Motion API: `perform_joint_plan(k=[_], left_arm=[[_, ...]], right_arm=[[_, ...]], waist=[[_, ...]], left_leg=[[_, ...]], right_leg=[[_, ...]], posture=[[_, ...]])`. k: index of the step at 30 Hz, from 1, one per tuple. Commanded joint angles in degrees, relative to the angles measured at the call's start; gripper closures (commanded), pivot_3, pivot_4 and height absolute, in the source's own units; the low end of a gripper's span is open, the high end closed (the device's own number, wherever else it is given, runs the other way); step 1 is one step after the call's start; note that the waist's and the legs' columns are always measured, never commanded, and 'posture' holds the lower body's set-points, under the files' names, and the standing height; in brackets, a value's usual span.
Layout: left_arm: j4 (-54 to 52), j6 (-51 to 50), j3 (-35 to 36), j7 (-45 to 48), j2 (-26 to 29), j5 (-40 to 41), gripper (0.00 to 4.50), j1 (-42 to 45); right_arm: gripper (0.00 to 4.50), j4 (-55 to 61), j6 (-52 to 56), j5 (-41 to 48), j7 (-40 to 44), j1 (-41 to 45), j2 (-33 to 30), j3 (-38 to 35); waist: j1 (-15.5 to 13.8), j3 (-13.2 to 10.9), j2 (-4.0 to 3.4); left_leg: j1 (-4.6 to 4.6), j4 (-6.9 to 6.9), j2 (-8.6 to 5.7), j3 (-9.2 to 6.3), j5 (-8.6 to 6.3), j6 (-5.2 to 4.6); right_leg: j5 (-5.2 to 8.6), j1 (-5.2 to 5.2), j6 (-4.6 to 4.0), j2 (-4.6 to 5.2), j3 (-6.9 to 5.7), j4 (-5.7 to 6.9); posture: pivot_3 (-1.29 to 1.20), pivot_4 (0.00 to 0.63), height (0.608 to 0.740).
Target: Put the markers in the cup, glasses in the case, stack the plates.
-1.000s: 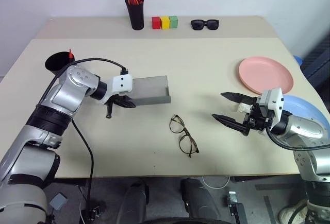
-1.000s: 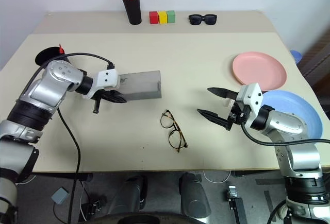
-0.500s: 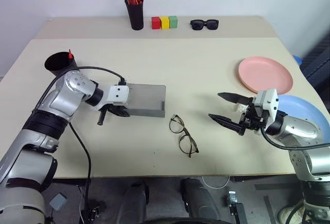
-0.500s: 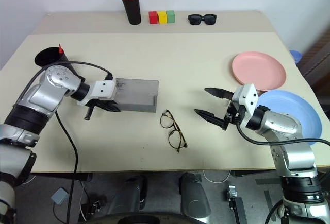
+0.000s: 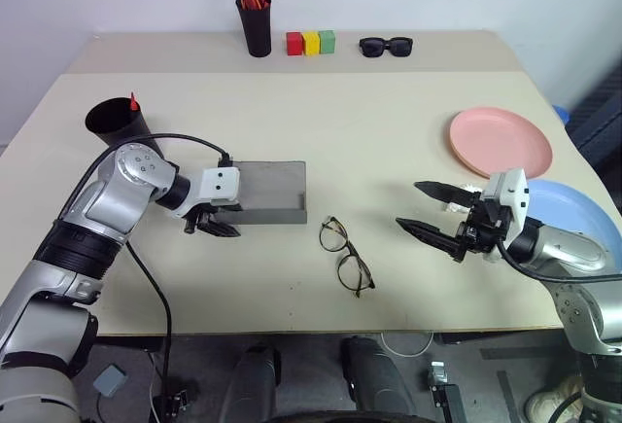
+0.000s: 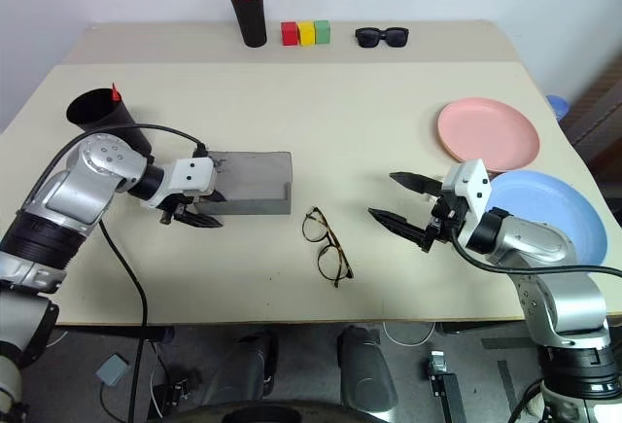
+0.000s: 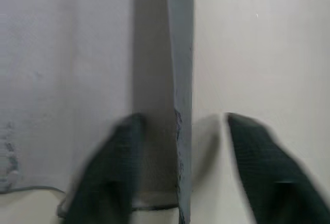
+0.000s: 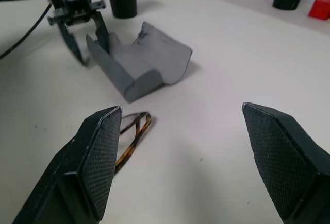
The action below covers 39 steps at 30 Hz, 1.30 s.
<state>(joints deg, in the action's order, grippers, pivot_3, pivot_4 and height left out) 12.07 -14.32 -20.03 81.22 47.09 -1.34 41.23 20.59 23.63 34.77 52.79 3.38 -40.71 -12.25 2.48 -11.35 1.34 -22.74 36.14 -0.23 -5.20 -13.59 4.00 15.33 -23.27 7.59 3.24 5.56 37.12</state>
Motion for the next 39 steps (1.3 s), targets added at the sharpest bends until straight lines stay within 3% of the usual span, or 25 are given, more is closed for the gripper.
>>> perform_joint_plan(k=[1,8,13,18,26,30,39], left_arm=[[-4.7,-1.1,4.1,-2.5,-0.5,2.5,1.6,-0.5],[-12.2,-3.5,13.9,-7.2,-5.3,13.4,1.6,-2.4],[-23.2,-11.6,12.6,-0.9,-0.7,20.6,1.6,-9.4],[-28.3,-5.4,10.2,-1.6,1.2,17.6,1.6,-17.5],[-28.2,9.4,13.0,-13.8,-7.5,14.6,1.6,-27.9],[-29.9,9.7,15.4,-12.3,-5.3,17.9,1.6,-30.9],[-37.3,-1.0,27.9,-5.2,3.8,36.3,1.6,-37.8]], right_arm=[[0.7,4.5,6.6,4.7,-2.1,-1.3,-1.5,-1.9],[0.7,4.7,18.9,12.0,-1.0,-1.5,-4.9,0.1],[0.7,-0.3,20.8,9.5,3.7,1.4,-6.3,6.7],[0.7,-4.2,24.0,8.6,6.5,6.6,-5.4,12.8],[0.7,-10.7,26.6,5.5,6.9,16.4,0.3,20.6],[0.7,-12.7,27.5,4.8,7.6,19.1,1.7,22.0],[0.7,-17.2,27.2,1.6,11.3,22.0,1.0,24.3]], waist=[[0.0,0.0,0.0],[-0.1,0.0,0.01],[0.4,0.0,-0.02],[-0.1,0.0,-0.02],[0.0,0.0,-0.01],[0.0,0.0,-0.02],[0.1,0.0,-0.02]], left_leg=[[-0.01,0.0,0.0,0.0,0.0,0.0],[0.0,0.04,0.0,-0.01,0.0,0.0],[0.13,-0.04,0.04,0.04,-0.04,-0.08],[0.14,0.01,0.04,0.12,-0.05,-0.09],[0.14,0.04,0.04,0.15,-0.06,-0.1],[0.14,0.02,0.05,0.12,-0.07,-0.12],[0.13,0.01,0.05,0.15,-0.08,-0.13]], right_leg=[[0.0,0.0,0.0,0.0,0.0,0.0],[0.0,0.02,0.0,0.02,0.0,-0.01],[0.0,0.04,-0.01,-0.01,0.02,0.02],[0.01,0.06,-0.03,-0.01,0.08,-0.02],[-0.01,0.12,-0.01,0.04,0.08,-0.13],[0.0,0.04,-0.02,0.0,0.08,0.0],[0.01,0.06,-0.04,0.03,0.07,-0.08]], posture=[[0.0,0.15,0.74],[0.0,0.15,0.74],[0.0,0.15,0.74],[0.0,0.15,0.74],[0.0,0.15,0.74],[0.0,0.15,0.74],[0.0,0.15,0.74]])
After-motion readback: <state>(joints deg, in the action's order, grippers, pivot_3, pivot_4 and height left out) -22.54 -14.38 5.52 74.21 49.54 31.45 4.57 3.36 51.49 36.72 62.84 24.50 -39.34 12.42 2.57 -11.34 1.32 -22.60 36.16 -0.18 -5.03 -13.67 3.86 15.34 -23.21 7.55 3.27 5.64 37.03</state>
